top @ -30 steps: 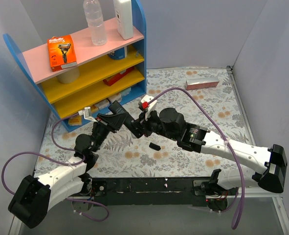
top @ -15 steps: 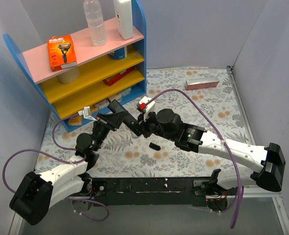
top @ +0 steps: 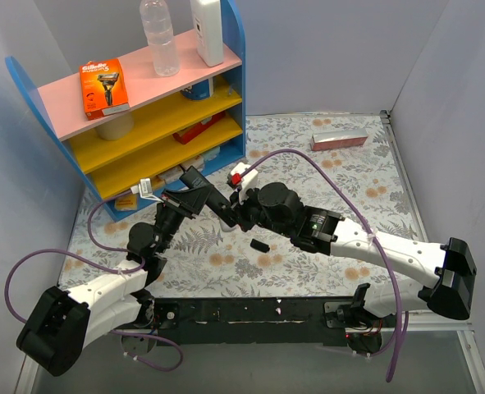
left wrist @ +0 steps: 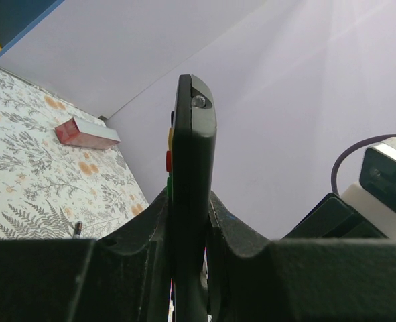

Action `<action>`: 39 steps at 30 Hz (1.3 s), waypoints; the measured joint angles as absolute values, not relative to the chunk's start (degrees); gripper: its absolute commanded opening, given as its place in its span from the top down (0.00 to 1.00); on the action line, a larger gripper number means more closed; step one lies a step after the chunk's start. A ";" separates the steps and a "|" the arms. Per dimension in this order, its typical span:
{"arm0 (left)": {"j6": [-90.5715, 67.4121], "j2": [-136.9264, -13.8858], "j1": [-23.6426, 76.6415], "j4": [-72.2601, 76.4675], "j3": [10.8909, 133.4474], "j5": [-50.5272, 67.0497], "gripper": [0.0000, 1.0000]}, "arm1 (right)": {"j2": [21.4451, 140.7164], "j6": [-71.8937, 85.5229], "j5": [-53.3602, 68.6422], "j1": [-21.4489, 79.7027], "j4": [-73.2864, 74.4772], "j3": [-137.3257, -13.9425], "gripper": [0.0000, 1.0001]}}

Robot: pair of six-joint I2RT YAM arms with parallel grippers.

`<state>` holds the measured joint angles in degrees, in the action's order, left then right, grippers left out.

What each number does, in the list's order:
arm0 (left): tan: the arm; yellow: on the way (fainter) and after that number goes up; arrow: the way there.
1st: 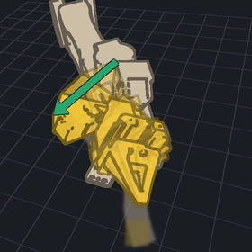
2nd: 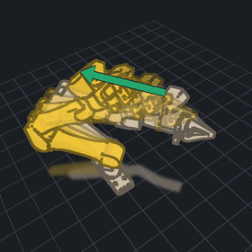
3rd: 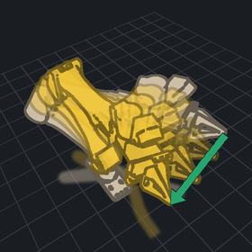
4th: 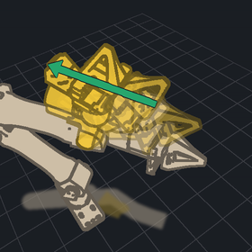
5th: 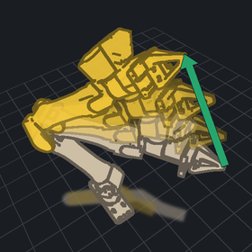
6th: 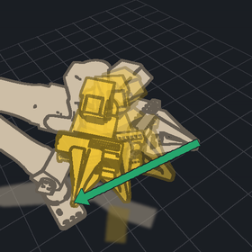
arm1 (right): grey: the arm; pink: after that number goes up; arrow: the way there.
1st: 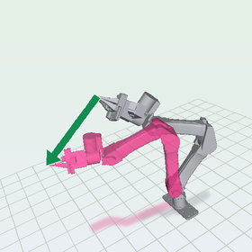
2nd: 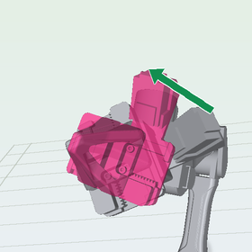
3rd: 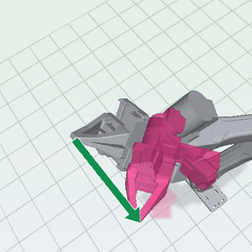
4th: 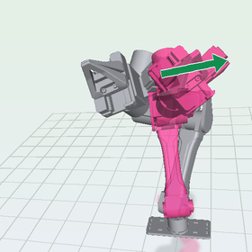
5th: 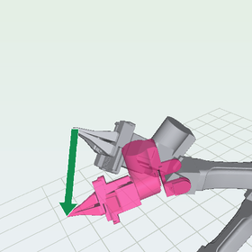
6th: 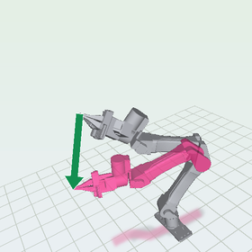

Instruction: Load the batteries into the remote control

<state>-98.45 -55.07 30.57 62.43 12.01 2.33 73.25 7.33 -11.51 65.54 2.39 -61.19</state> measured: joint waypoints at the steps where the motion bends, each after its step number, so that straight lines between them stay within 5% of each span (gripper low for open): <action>1: -98.48 -55.07 30.52 62.63 12.01 2.22 1.00 | 73.32 7.33 -11.75 65.54 3.01 -61.28 0.97; 15: -98.56 -55.37 30.41 62.63 11.94 1.67 1.00 | 74.37 7.81 -12.51 65.54 4.62 -62.24 0.80; 39: -101.34 -56.95 30.11 63.02 11.70 1.63 1.00 | 75.50 8.93 -13.41 65.54 6.37 -63.64 0.71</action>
